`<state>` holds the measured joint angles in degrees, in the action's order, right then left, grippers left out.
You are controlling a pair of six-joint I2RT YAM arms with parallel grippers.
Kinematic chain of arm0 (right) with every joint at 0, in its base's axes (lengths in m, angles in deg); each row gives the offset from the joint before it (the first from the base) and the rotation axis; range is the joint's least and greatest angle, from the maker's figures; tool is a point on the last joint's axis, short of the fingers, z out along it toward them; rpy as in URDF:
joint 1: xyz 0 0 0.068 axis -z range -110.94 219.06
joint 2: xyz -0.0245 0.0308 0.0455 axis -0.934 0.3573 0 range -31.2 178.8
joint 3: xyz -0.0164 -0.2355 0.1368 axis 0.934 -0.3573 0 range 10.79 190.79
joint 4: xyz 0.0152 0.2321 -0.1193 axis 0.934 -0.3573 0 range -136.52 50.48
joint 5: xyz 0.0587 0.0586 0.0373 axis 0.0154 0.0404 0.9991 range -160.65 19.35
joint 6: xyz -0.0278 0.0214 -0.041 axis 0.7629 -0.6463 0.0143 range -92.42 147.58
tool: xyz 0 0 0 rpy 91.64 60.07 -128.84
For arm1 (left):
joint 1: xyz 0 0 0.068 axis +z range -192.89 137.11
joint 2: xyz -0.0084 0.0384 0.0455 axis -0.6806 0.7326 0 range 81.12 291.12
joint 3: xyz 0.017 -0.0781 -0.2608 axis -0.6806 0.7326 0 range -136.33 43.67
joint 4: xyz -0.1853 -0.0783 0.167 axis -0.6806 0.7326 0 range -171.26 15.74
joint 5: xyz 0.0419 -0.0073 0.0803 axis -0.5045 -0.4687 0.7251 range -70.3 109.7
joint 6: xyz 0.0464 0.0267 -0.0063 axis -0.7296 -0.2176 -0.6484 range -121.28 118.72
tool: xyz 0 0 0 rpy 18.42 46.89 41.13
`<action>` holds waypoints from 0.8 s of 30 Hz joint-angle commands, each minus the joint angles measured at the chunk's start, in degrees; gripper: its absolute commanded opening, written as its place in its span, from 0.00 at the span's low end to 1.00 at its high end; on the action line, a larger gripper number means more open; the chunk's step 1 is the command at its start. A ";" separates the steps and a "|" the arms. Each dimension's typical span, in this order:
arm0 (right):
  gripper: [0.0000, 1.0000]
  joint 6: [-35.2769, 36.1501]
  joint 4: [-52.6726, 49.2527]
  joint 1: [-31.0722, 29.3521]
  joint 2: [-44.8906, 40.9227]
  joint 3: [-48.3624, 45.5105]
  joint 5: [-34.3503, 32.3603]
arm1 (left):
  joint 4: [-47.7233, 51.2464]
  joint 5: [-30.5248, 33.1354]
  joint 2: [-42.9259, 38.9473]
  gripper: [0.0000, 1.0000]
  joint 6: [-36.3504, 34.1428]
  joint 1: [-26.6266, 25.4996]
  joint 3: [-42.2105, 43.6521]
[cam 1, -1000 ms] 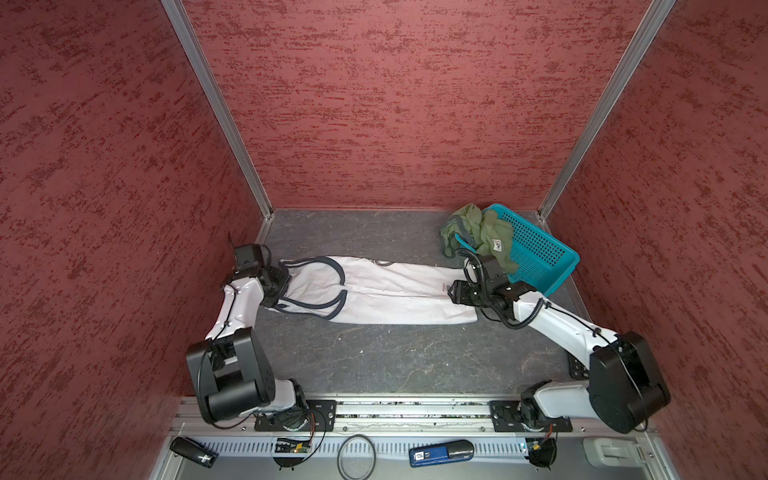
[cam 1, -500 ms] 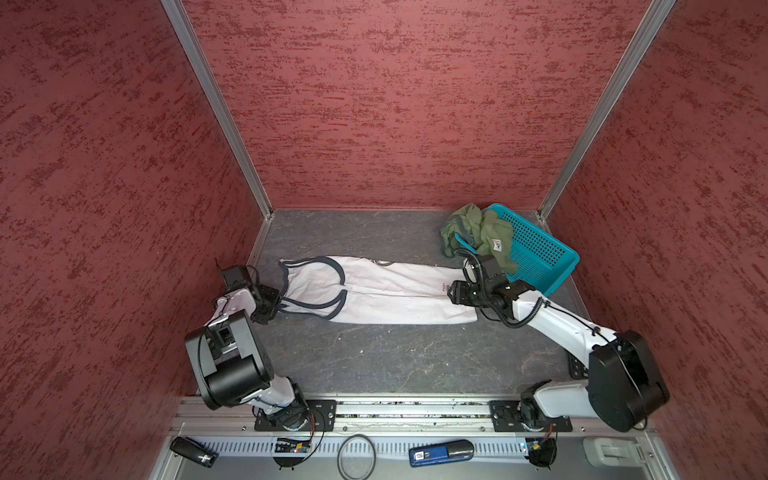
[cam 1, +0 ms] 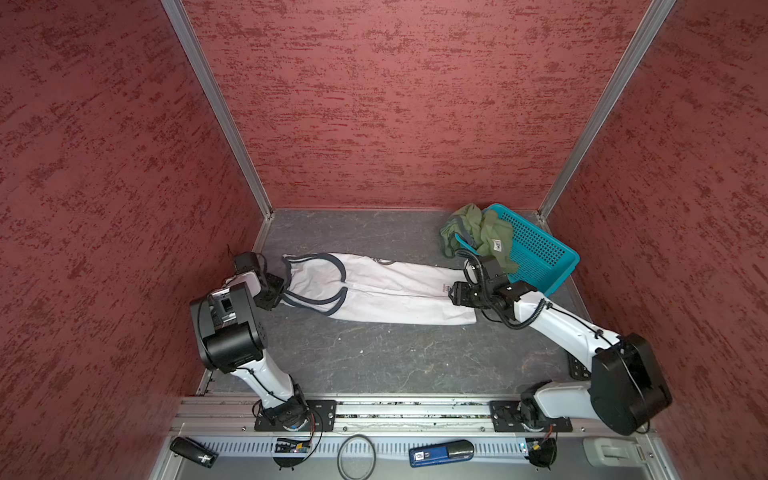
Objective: Fold and stack the tank tops
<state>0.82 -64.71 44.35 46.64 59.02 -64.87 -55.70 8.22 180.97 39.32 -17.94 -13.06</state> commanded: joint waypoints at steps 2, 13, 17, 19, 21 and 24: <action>0.64 -0.50 -0.31 -0.60 -0.77 0.79 -1.47 | 4.70 5.52 3.41 0.23 0.05 -0.84 -1.96; 0.65 -0.83 3.44 -3.96 11.54 2.52 -4.72 | 13.31 14.97 9.23 0.29 -1.31 -5.94 -10.83; 0.65 -1.96 3.31 -4.76 15.49 2.70 -6.79 | 17.08 18.07 12.88 0.32 -1.79 -8.14 -16.65; 0.65 -2.68 2.36 -5.38 15.98 2.15 -7.98 | 19.14 19.42 14.94 0.34 -2.11 -9.17 -19.99; 0.64 -4.04 1.58 -6.39 15.84 0.92 -8.25 | 21.37 20.72 17.26 0.35 -2.45 -10.16 -23.65; 0.65 -7.06 0.85 -8.42 14.26 -2.47 -8.02 | 24.30 22.19 20.23 0.36 -2.65 -11.36 -28.85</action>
<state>-2.18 -61.25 37.67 61.68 59.63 -70.86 -36.16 27.17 197.54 37.74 -28.22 -38.94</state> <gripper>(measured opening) 0.647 0.358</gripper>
